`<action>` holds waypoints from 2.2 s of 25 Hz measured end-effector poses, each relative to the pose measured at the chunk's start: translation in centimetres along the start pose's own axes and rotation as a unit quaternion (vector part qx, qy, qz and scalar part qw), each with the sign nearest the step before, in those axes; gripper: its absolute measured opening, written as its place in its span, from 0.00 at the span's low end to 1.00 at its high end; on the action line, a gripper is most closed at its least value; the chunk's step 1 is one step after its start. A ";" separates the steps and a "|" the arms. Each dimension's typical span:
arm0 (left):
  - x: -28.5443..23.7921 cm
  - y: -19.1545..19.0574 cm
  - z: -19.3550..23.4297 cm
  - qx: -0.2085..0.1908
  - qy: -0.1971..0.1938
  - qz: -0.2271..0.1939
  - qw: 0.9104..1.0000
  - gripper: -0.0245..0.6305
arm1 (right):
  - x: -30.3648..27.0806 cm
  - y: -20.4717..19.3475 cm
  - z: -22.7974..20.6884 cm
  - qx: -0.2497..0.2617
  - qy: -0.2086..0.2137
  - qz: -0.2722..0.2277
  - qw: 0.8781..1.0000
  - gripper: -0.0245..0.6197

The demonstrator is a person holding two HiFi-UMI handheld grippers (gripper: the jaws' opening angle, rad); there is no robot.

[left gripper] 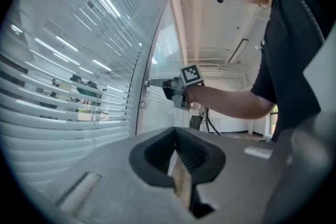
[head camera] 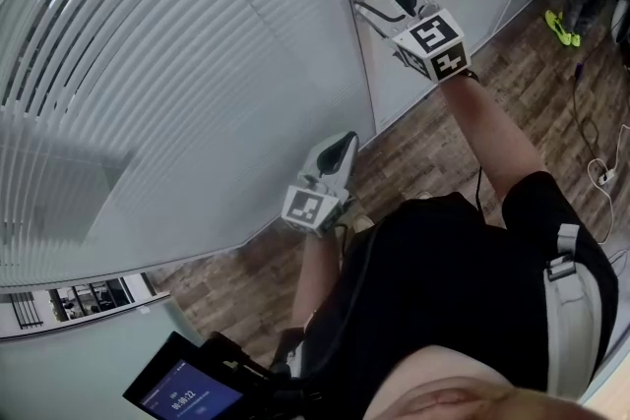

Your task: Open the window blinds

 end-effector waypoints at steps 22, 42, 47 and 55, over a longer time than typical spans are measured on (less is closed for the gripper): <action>-5.9 1.7 -3.4 -0.009 -0.043 -0.025 0.999 0.04 | 17.0 -5.5 3.7 -0.136 0.131 -0.107 0.976 0.05; -10.7 1.7 -6.8 -0.013 -0.042 -0.033 0.998 0.04 | 21.2 -10.0 2.2 -0.112 0.171 -0.065 0.977 0.05; -10.8 1.7 -6.6 -0.015 -0.039 -0.031 0.999 0.04 | 20.9 -10.1 2.3 -0.115 0.180 -0.060 0.975 0.05; -10.8 1.5 -6.3 -0.017 -0.030 -0.024 0.999 0.04 | 20.3 -10.8 2.5 -0.120 0.186 -0.051 0.974 0.05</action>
Point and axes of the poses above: the fingertips, and each gripper's own axes: x backward along the fingers, z to its left, y out of its top, the point moved 2 cm from there along x, backward along the fingers, and after that the axes turned 4 degrees about -y, right-handed, at the moved point
